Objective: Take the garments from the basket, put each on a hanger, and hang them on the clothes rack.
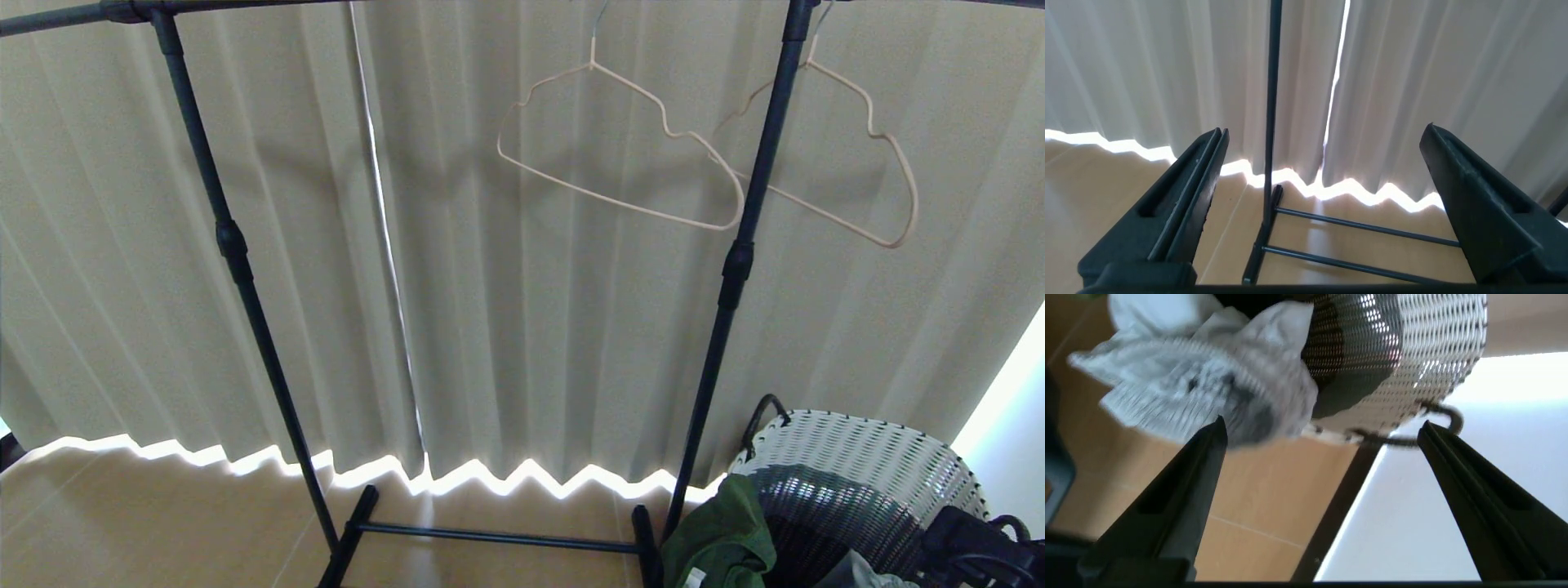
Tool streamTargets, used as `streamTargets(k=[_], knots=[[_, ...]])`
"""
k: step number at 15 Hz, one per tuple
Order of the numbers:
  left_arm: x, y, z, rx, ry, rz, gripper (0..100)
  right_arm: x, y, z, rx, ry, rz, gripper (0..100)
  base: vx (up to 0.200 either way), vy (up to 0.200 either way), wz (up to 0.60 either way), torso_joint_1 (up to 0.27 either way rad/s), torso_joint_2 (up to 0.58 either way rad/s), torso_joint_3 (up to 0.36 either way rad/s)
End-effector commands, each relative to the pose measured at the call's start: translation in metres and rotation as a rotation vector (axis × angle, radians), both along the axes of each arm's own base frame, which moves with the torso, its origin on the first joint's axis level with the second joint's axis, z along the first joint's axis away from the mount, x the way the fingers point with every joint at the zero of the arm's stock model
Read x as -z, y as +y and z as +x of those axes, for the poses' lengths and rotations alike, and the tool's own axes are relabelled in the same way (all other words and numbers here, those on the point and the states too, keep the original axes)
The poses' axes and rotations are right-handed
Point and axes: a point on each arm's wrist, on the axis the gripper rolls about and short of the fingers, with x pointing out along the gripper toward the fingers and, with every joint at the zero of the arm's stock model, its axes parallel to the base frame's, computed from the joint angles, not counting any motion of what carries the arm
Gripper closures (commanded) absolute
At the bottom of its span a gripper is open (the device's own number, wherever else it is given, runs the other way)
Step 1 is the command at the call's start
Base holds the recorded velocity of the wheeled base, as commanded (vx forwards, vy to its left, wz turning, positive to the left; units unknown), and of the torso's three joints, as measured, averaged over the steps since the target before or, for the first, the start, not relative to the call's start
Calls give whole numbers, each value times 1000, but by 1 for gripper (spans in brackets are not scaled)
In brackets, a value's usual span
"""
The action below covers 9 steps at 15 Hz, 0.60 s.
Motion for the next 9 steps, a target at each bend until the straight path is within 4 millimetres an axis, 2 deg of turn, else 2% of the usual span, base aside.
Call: streamTargets(k=[1, 9], knots=[[0, 0, 0, -5, -1, -2, 0, 15, -1, 19, -8, 80, -4, 0, 0, 0, 0, 0, 0, 0], [0, 0, 0, -10, -1, -6, 0, 28, -3, 38, 7, 119, -13, 0, 0, 0, 0, 0, 0, 0]])
